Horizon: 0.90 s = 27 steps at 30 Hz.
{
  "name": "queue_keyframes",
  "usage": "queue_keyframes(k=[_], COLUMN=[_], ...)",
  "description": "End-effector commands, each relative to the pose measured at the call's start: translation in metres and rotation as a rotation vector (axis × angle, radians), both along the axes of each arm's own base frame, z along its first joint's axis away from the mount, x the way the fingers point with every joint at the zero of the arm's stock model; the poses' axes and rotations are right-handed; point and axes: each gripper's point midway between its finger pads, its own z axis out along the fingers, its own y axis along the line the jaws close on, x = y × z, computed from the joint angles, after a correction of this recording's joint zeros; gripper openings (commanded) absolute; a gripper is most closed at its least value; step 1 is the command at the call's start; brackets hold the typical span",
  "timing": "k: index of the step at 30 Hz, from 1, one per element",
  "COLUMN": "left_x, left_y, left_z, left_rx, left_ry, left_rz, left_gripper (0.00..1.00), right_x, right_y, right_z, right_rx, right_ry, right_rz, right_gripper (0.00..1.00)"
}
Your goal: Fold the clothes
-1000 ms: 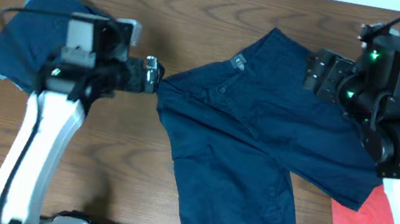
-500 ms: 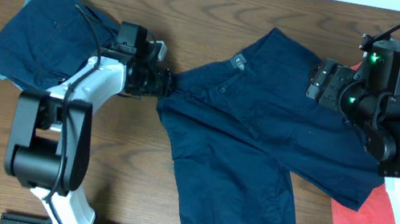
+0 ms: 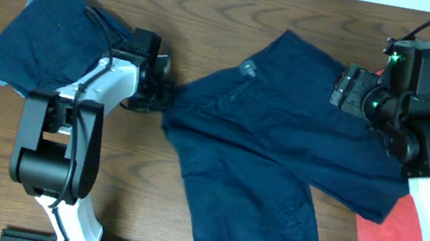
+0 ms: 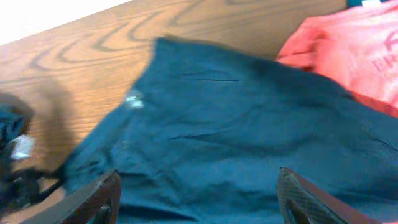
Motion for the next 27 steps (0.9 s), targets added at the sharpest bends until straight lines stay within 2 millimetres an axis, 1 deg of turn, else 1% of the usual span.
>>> queue_keyframes(k=[1, 2, 5, 8, 13, 15, 18, 19, 20, 21, 22, 23, 24, 27], left_x=[-0.021, -0.024, -0.034, -0.042, -0.061, -0.070, -0.079, -0.080, -0.081, -0.082, -0.084, -0.084, -0.086, -0.085], left_y=[0.078, 0.086, 0.111, 0.123, 0.130, 0.130, 0.129, 0.128, 0.128, 0.128, 0.127, 0.126, 0.125, 0.122], left_z=[0.000, 0.005, 0.025, 0.041, 0.061, 0.067, 0.072, 0.073, 0.074, 0.074, 0.075, 0.076, 0.077, 0.083], left_rx=[0.241, 0.240, 0.236, 0.236, 0.256, 0.265, 0.265, 0.265, 0.265, 0.264, 0.260, 0.257, 0.255, 0.231], left_ry=[0.075, 0.079, 0.078, 0.068, 0.092, 0.111, 0.131, 0.134, 0.136, 0.138, 0.140, 0.141, 0.143, 0.124], left_rz=[0.221, 0.244, 0.323, 0.357, 0.380, 0.380, 0.377, 0.376, 0.375, 0.376, 0.374, 0.373, 0.370, 0.371], left_gripper=[0.06, 0.06, 0.06, 0.06, 0.06, 0.06, 0.07, 0.10, 0.15, 0.24, 0.30, 0.33, 0.34, 0.41], right_x=[0.011, 0.014, 0.025, 0.034, 0.044, 0.046, 0.048, 0.049, 0.049, 0.051, 0.053, 0.057, 0.059, 0.066], right_y=[-0.008, -0.008, -0.009, -0.011, -0.023, -0.031, -0.051, -0.058, -0.064, -0.072, -0.080, -0.089, -0.095, -0.115], right_z=[-0.019, -0.024, -0.048, -0.071, -0.108, -0.123, -0.144, -0.151, -0.156, -0.163, -0.169, -0.176, -0.181, -0.203], right_rx=[-0.045, -0.051, -0.072, -0.084, -0.099, -0.099, -0.094, -0.085, -0.075, -0.063, -0.053, -0.043, -0.032, 0.007], right_ry=[0.054, 0.068, 0.130, 0.188, 0.290, 0.332, 0.395, 0.414, 0.429, 0.441, 0.450, 0.456, 0.460, 0.481], right_rz=[-0.038, -0.040, -0.049, -0.059, -0.091, -0.111, -0.159, -0.176, -0.191, -0.211, -0.232, -0.252, -0.268, -0.329], right_gripper=[0.77, 0.77, 0.75, 0.73, 0.73, 0.72, 0.69, 0.68, 0.66, 0.63, 0.61, 0.58, 0.54, 0.36])
